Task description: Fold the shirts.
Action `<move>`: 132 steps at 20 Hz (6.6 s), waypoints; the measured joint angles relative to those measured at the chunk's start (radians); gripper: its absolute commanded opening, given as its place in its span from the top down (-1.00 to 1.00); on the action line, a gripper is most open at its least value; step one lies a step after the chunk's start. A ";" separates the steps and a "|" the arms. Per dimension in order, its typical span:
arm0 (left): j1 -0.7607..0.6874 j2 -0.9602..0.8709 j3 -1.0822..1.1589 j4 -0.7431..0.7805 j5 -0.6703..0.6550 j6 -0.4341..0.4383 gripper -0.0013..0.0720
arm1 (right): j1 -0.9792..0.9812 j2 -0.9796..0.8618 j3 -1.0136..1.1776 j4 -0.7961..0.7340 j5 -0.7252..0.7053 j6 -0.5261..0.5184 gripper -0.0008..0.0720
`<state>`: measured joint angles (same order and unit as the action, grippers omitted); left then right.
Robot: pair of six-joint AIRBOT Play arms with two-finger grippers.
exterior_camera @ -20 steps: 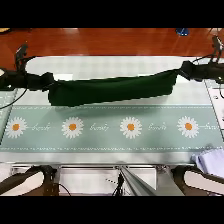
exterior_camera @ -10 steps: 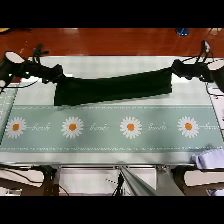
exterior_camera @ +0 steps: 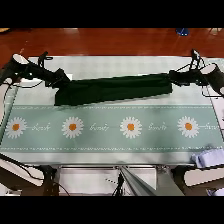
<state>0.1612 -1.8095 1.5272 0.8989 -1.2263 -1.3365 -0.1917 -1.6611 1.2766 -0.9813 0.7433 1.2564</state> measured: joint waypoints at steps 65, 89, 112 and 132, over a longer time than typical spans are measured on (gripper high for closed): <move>-0.575 0.155 -0.024 -0.326 0.136 0.040 0.88 | 0.221 0.885 0.001 -0.215 0.436 0.322 0.89; 0.087 0.787 -0.026 -0.153 -0.083 0.042 0.87 | 0.679 0.242 0.001 -0.062 -0.008 0.312 -0.50; 0.087 0.732 -0.028 -0.066 -0.123 0.042 0.06 | 0.250 0.348 -0.644 0.450 0.032 0.000 0.70; 0.087 0.469 -0.028 -0.069 -0.108 0.042 0.10 | -0.504 0.878 -0.030 -0.204 0.872 0.219 0.89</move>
<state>0.2485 -1.3407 1.4994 0.8295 -1.3342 -1.2949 -0.6960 -0.7834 1.2469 -1.1858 1.6150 1.4757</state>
